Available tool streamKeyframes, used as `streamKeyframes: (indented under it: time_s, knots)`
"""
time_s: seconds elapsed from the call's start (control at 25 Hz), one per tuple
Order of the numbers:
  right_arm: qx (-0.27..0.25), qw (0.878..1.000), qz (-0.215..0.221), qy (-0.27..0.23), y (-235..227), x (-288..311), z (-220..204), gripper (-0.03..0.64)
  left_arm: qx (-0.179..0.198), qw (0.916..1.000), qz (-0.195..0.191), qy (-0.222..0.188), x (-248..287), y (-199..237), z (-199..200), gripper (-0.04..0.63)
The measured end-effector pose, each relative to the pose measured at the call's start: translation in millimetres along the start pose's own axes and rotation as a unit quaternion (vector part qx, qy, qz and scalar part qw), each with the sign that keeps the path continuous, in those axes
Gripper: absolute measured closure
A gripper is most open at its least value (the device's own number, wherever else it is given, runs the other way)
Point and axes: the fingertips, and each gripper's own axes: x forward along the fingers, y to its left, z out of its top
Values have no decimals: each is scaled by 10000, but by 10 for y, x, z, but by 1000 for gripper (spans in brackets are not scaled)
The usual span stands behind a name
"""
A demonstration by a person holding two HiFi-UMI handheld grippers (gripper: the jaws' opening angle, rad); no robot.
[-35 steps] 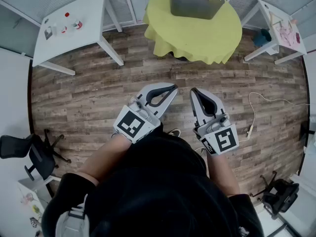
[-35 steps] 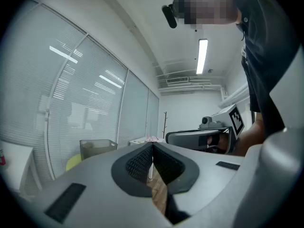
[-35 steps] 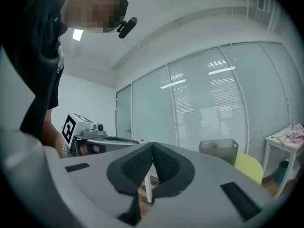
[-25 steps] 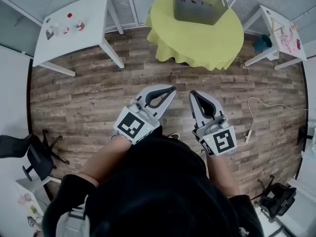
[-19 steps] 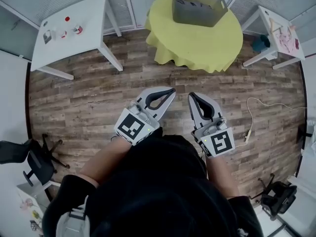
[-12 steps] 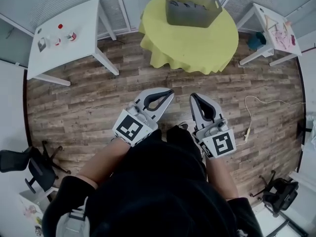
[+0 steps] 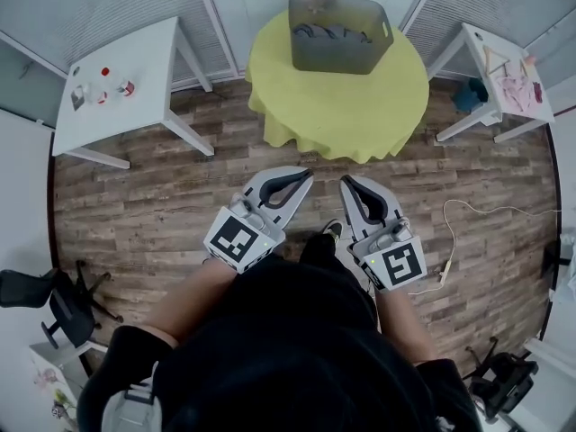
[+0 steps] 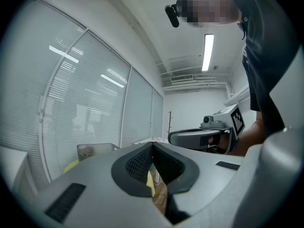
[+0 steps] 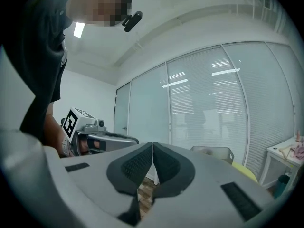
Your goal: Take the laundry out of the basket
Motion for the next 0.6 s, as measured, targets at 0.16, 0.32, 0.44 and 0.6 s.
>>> streamKeyframes:
  time_s: [0.16,0.32,0.44,0.6]
  knots:
    - [-35,9998,192,3,-460,-85,15,594,81,9999,109,63,460,-77,48,584]
    - [-22,9993,361,-52,-878,-153,40,594,54,9996,277,24,899,-127,114,584]
    - [20,9988,489,-17,-1133,-196,14,594,63,9993,376,25,1172,-162,143,584]
    - [60,9979,644,-1,-1349,-230,-24,594,36,9986,520,45,1394,-195,123,584]
